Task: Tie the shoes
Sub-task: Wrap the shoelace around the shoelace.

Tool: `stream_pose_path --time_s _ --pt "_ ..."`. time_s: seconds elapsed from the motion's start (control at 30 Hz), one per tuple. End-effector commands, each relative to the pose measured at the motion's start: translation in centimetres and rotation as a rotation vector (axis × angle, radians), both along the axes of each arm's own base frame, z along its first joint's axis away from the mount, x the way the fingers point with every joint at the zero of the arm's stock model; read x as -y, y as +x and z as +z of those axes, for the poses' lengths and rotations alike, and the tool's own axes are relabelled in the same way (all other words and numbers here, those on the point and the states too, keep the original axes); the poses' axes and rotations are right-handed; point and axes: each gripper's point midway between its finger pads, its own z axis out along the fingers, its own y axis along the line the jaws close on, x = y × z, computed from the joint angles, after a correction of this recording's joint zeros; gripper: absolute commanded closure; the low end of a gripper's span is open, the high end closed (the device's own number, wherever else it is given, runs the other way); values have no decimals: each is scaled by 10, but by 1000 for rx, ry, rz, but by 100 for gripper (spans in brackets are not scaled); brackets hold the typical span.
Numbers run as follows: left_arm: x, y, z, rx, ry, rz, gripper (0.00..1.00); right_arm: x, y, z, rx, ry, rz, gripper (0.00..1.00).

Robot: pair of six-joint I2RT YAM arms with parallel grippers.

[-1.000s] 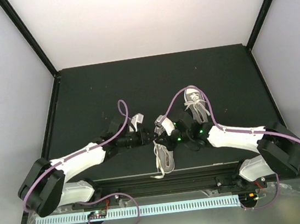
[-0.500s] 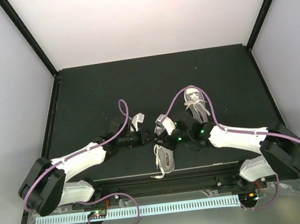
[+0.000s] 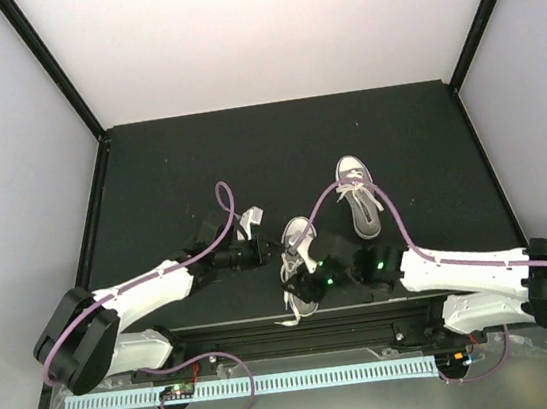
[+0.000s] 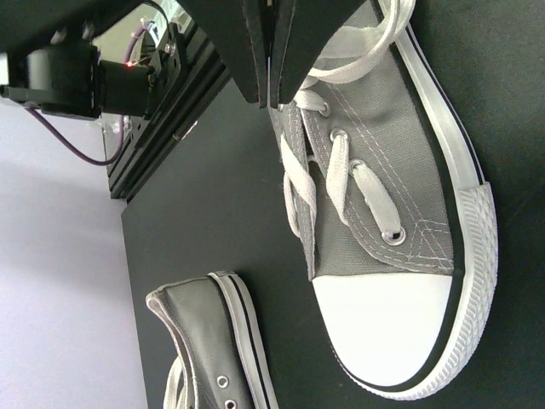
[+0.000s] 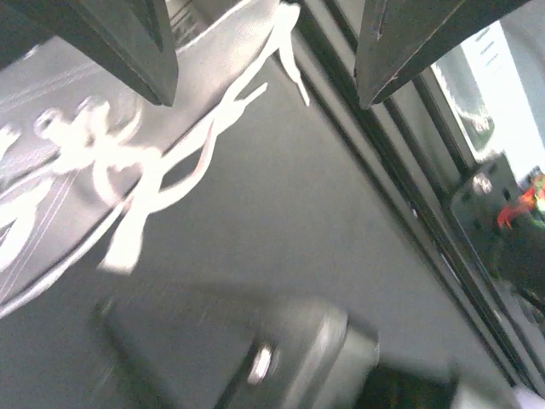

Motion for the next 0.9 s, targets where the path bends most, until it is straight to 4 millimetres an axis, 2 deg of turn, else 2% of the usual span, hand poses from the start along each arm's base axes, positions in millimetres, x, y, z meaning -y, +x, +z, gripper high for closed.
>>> stream_pose_path --time_s 0.0,0.33,0.53,0.7,0.8,0.87 --pt "-2 2 5 29 1 11 99 8 -14 -24 -31 -173 -144 43" --pt "-3 2 7 37 2 9 99 -17 -18 -59 -2 -337 -142 53" --pt "-3 3 8 41 3 10 98 -15 -18 -76 30 -435 -139 62" --pt "-3 3 8 42 4 8 98 -11 -21 -85 53 -496 -145 65" --pt "-3 3 7 43 8 9 98 -10 -24 -93 61 -536 -139 74" --pt "-3 3 6 43 9 7 98 -10 -25 -94 68 -549 -139 84"
